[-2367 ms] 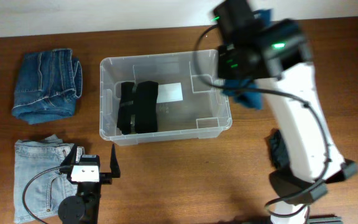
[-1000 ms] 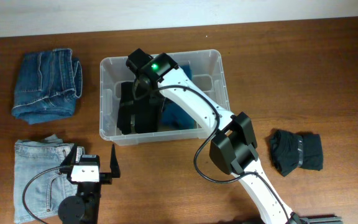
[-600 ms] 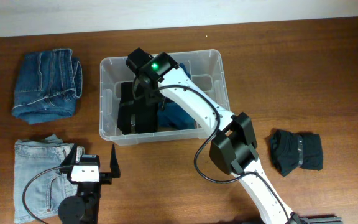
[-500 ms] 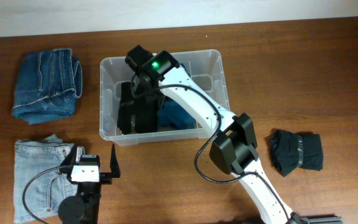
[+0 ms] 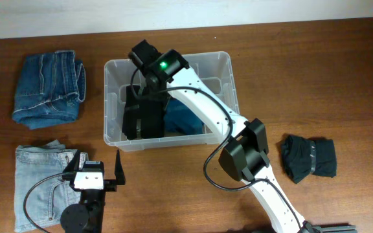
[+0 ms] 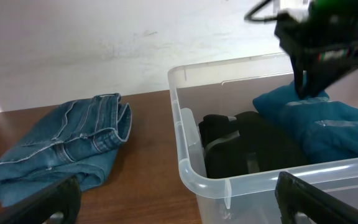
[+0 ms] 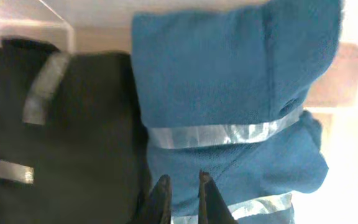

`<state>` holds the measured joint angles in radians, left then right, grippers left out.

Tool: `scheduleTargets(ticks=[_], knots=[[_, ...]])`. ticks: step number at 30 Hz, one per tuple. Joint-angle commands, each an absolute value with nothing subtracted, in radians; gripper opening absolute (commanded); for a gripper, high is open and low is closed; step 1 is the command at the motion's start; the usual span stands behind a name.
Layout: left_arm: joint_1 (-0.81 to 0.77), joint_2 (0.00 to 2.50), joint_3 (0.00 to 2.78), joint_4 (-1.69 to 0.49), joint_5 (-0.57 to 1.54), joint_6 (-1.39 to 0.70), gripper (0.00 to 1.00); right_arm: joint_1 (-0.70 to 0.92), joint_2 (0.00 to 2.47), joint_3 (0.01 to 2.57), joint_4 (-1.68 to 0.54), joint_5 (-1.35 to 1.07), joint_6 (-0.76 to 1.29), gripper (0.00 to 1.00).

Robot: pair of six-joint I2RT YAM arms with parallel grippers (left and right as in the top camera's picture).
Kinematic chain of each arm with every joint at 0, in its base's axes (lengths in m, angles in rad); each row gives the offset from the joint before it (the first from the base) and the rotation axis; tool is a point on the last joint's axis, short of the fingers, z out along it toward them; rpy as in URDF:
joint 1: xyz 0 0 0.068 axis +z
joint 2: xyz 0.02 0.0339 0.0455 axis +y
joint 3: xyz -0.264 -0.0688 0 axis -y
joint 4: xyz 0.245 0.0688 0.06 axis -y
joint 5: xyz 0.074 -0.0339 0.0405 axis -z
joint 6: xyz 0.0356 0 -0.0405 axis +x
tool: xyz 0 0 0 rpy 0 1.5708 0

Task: Pack container
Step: 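Carry the teal garment left and lower it into the container, then release the teal garment beside the black one and press it down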

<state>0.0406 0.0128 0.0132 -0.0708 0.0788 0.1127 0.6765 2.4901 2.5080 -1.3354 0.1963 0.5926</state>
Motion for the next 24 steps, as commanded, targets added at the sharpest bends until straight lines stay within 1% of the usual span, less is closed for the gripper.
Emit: scheduleTargets(ticks=[1, 5, 8, 10, 15, 16, 18, 21, 24], knots=[[0.042, 0.007, 0.009, -0.073, 0.090, 0.122, 0.99, 0.673, 2.464, 2.434, -1.316, 0.190, 0.584, 0.09], [0.042, 0.007, 0.009, -0.073, 0.090, 0.122, 0.99, 0.673, 2.466, 2.305, -1.226, 0.170, 0.583, 0.09], [0.042, 0.007, 0.009, -0.072, 0.090, 0.122, 0.99, 0.672, 2.466, 2.257, -1.188, 0.131, 0.584, 0.08], [0.042, 0.007, 0.009, -0.073, 0.090, 0.122, 0.99, 0.672, 2.465, 2.257, -1.188, 0.123, 0.583, 0.05], [0.042, 0.007, 0.009, -0.072, 0.090, 0.122, 0.99, 0.672, 2.458, 2.336, -1.213, 0.127, 0.531, 0.06], [0.042, 0.007, 0.009, -0.072, 0.090, 0.122, 0.99, 0.672, 2.455, 2.363, -1.227, 0.131, 0.529, 0.07], [0.042, 0.007, 0.009, -0.072, 0.090, 0.122, 0.99, 0.672, 2.452, 2.481, -1.283, 0.155, 0.528, 0.13], [0.042, 0.007, 0.009, -0.072, 0.090, 0.122, 0.99, 0.672, 2.452, 2.566, -1.299, 0.215, 0.527, 0.20], [0.042, 0.007, 0.009, -0.072, 0.090, 0.122, 0.99, 0.664, 2.452, 2.588, -1.286, 0.273, 0.527, 0.22]])
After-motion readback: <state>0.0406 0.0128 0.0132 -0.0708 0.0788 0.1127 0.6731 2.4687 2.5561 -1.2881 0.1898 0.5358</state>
